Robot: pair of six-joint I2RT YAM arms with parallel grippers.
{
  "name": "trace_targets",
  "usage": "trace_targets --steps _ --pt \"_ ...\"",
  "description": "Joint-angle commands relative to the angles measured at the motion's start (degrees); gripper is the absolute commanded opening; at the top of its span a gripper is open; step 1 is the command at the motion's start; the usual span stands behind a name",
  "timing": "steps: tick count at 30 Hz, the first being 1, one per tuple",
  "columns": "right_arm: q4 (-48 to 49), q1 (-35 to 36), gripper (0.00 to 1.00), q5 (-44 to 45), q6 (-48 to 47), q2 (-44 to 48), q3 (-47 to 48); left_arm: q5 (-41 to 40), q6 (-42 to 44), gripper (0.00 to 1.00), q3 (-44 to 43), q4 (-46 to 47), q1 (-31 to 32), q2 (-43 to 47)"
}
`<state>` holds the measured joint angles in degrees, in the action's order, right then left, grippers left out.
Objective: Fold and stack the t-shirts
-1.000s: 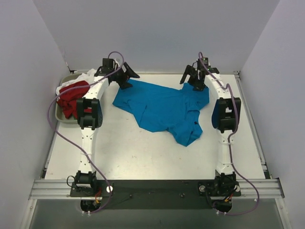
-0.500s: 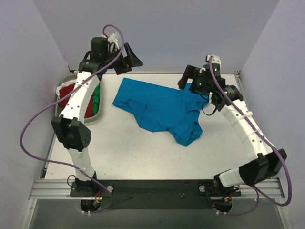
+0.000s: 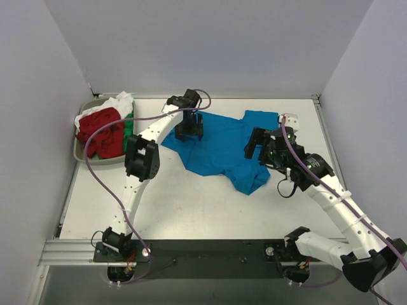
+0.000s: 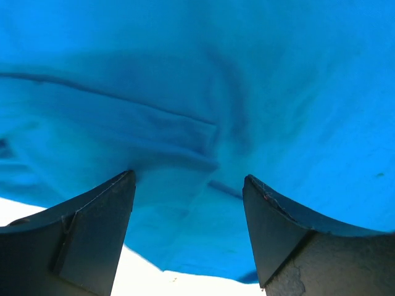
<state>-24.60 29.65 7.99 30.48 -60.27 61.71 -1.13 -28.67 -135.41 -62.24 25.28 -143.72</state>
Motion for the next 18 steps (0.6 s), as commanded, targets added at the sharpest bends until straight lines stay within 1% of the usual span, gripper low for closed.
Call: trace_targets --steps 1,5,10,12,18 --pt "-1.50 1.11 0.92 3.70 0.55 -0.03 -3.26 -4.76 -0.07 0.80 -5.74 -2.45 2.05 -0.33" --pt "-1.42 1.64 0.92 3.70 0.90 0.15 -4.67 -6.25 -0.43 0.80 -4.60 -1.66 2.58 -1.21" --pt "-1.42 2.96 0.92 4.40 1.25 -0.63 -4.67 -8.10 -0.34 0.72 -4.07 -1.66 2.58 -1.91" --pt "-1.33 3.31 0.92 4.58 1.34 -0.81 -4.58 -9.07 -0.16 0.71 -4.15 -1.83 2.50 -2.27" --pt "-1.33 4.63 0.92 5.28 1.51 -1.08 -4.50 -11.62 0.45 0.64 -4.68 -2.27 1.88 -3.32"
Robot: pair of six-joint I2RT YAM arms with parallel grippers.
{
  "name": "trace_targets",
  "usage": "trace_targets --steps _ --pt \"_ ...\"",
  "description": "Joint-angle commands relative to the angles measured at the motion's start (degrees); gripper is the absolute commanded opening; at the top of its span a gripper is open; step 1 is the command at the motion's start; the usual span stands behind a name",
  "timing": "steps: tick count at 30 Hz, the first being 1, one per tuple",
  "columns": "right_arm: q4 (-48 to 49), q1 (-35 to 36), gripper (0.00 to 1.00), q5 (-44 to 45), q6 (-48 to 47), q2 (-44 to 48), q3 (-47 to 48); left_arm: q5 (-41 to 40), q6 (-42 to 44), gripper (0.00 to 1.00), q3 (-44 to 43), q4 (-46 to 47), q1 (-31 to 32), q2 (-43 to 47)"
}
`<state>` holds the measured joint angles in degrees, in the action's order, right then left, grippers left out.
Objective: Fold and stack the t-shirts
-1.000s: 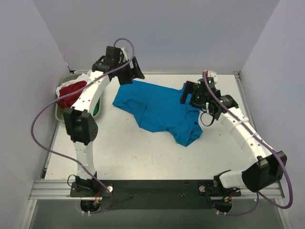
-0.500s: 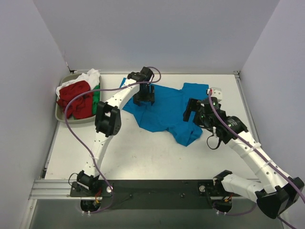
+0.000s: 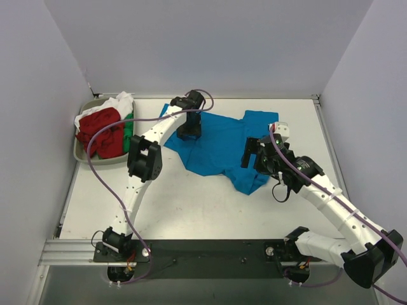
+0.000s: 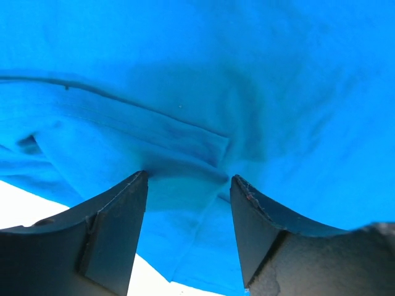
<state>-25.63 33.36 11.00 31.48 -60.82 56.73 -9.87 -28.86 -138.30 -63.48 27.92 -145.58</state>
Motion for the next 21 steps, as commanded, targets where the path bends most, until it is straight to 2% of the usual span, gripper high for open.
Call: trace_targets --steps 1,8,13,15,16,17,21 --pt "-0.30 1.00 0.92 2.27 0.68 -0.70 0.57 -2.88 0.65 0.64 -1.88 -1.20 -0.76 -1.64" --pt "-0.48 2.41 0.92 3.06 0.68 -1.06 0.84 -3.58 0.91 0.60 -2.24 -1.47 -0.85 -3.04" --pt "-0.48 3.20 0.92 3.58 0.77 -1.58 0.75 -4.46 0.65 0.38 -2.15 -1.47 -0.94 -2.52" --pt "-0.56 3.46 0.92 3.85 0.77 -1.85 0.66 -4.55 0.30 0.23 -1.62 -1.21 -0.85 -1.73" --pt "-0.48 3.64 0.92 3.85 0.77 -2.20 0.75 -4.72 0.30 0.04 -1.36 -1.12 -0.85 -1.12" --pt "-0.48 3.72 0.92 3.85 0.68 -2.37 0.75 -4.90 0.04 0.00 -1.27 -1.20 -0.85 -0.76" --pt "-0.56 4.78 0.92 4.20 0.77 -3.43 0.84 -6.21 -0.49 0.00 2.14 -0.25 -0.59 3.27"
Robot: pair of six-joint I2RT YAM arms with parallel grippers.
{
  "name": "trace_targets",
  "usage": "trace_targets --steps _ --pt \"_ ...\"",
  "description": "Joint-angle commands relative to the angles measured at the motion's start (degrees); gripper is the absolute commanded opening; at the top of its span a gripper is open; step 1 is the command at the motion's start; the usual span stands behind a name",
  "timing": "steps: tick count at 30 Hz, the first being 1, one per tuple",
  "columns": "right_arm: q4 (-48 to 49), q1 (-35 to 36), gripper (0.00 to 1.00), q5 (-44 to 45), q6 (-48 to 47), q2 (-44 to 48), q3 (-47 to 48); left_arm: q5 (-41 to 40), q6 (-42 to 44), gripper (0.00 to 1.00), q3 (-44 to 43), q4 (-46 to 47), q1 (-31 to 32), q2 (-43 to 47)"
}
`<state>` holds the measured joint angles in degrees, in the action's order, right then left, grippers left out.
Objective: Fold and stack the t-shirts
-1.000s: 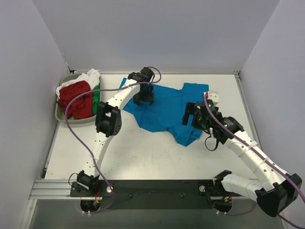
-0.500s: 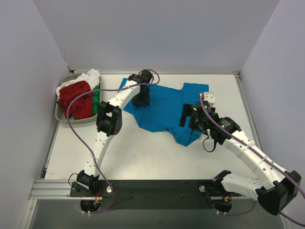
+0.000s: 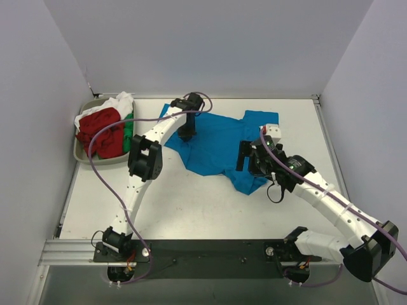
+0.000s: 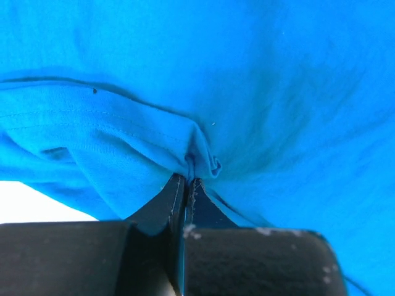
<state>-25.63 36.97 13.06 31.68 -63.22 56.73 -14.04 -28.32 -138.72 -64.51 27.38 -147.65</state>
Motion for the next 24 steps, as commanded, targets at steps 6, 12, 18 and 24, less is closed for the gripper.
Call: trace_targets --steps 6,12,18,24 --pt "-0.48 3.54 0.92 3.02 -0.04 -2.43 1.37 -1.43 -3.94 0.00 20.61 5.25 0.05 20.54" --pt "-0.48 5.57 0.92 3.64 -0.04 -4.01 1.28 -1.78 -6.75 0.00 45.70 14.14 0.05 42.07" --pt "-0.48 7.67 0.92 4.34 -0.39 -5.42 1.19 -2.65 -11.23 0.00 65.21 16.34 0.31 56.58" --pt "-0.56 9.17 0.92 4.87 -0.66 -5.86 1.19 -3.63 -15.36 0.38 78.32 18.46 0.31 68.27"
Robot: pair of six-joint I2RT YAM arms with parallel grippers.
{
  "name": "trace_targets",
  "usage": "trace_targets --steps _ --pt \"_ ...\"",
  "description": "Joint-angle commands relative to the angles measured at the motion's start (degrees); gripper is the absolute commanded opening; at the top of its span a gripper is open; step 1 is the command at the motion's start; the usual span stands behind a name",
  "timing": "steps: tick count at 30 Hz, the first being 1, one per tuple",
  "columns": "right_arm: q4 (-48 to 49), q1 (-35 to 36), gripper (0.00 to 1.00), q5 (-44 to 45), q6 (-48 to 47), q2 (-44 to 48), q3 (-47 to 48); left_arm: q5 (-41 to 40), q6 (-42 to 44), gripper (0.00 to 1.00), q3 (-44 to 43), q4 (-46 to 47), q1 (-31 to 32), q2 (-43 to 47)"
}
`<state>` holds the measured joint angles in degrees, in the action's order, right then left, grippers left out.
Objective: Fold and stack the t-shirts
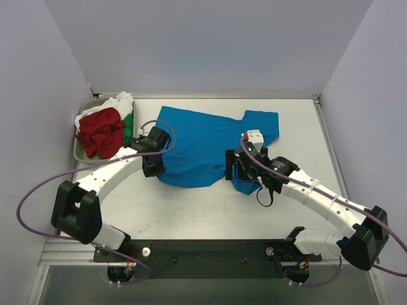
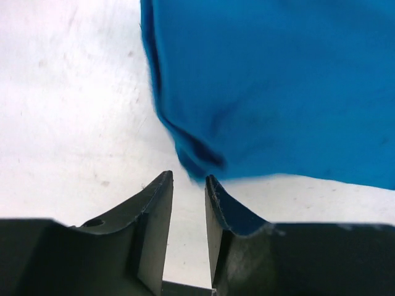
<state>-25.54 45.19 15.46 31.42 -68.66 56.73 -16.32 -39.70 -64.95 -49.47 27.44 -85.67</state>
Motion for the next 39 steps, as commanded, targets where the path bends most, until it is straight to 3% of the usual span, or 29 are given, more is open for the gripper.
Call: trace_targets --steps 1,6,10,18,21,28,31,39 --pt "-0.91 1.30 0.92 2.73 -0.39 -0.33 0.93 -1.35 -5.37 0.38 5.52 3.07 0.16 7.43" --pt "-2.32 1.92 0.92 4.65 -0.48 1.07 0.75 -3.19 -7.49 0.45 10.01 1.40 0.07 17.61" --pt "-2.85 2.27 0.93 6.68 -0.31 2.13 0.84 -5.22 -7.15 0.49 8.62 2.53 -0.55 21.42" --pt "-3.82 -1.40 0.92 7.92 -0.84 -4.45 3.91 0.49 -6.17 0.49 4.22 11.76 -0.55 8.88" --pt "-2.33 -7.28 0.89 3.44 -0.83 -7.71 3.65 2.86 -6.35 0.49 4.04 14.66 -0.55 5.00" --pt "-0.56 -14.42 0.69 -0.87 -3.38 -16.14 7.51 5.51 -6.88 0.48 6.15 18.53 -0.63 2.88" --pt "0.05 -14.87 0.60 -2.45 -3.38 -19.48 9.18 5.33 -6.18 0.48 5.98 18.45 -0.72 3.23" --pt "1.98 -14.34 0.51 -6.59 -1.54 -26.43 9.72 4.54 -5.04 0.48 6.76 18.36 -2.30 4.37"
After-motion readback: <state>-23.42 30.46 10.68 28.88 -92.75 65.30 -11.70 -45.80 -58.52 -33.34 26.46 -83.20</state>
